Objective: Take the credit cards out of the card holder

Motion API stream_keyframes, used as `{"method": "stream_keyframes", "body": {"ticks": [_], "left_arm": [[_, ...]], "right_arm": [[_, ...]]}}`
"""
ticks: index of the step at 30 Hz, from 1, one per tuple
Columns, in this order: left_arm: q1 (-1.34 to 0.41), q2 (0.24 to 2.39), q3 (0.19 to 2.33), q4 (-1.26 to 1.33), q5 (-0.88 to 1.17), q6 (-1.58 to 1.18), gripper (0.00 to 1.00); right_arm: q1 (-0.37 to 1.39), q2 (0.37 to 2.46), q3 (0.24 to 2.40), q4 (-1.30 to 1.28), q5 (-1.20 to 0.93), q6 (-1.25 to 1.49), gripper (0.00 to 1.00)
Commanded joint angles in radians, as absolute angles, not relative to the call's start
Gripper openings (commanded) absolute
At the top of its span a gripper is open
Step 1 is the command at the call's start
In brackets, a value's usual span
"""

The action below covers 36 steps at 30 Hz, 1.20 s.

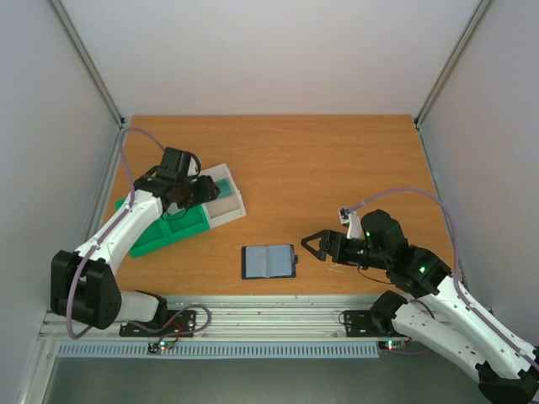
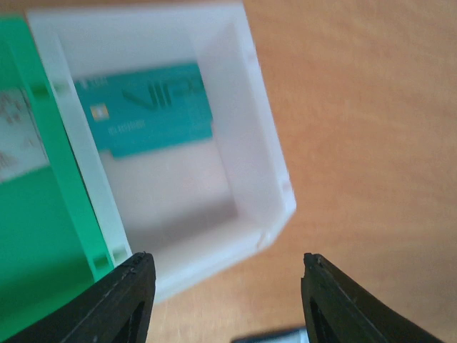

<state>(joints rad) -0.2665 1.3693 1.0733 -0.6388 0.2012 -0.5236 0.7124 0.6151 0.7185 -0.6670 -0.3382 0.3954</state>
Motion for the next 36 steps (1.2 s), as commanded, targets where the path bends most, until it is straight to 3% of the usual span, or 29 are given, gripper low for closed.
{"method": "stream_keyframes", "body": {"ticks": [1, 9, 12, 21, 36], "left_arm": [[-0.294, 1.293, 0.982, -0.693, 0.378, -0.500, 0.57], [-0.415, 1.183, 0.845, -0.666, 0.514, -0.549, 0.54], [-0.456, 1.154, 0.794, -0.630, 0.523, -0.596, 0.54], [-0.503, 1.121, 0.618, -0.394, 0.564, -0.760, 0.51], [-0.538, 1.165, 0.496, -0.197, 0.566, -0.854, 0.51]], "right_arm": [[0.716, 0.661, 0.778, -0.756, -0.276, 0.323, 0.89], [0.715, 0.780, 0.788, -0.731, -0.304, 0.263, 0.49], [0.717, 0.830, 0.763, -0.669, -0.325, 0.290, 0.41], [0.745, 1.011, 0.697, -0.485, -0.358, 0.357, 0.27], [0.922, 1.474, 0.821, -0.286, -0.288, 0.394, 0.20]]}}
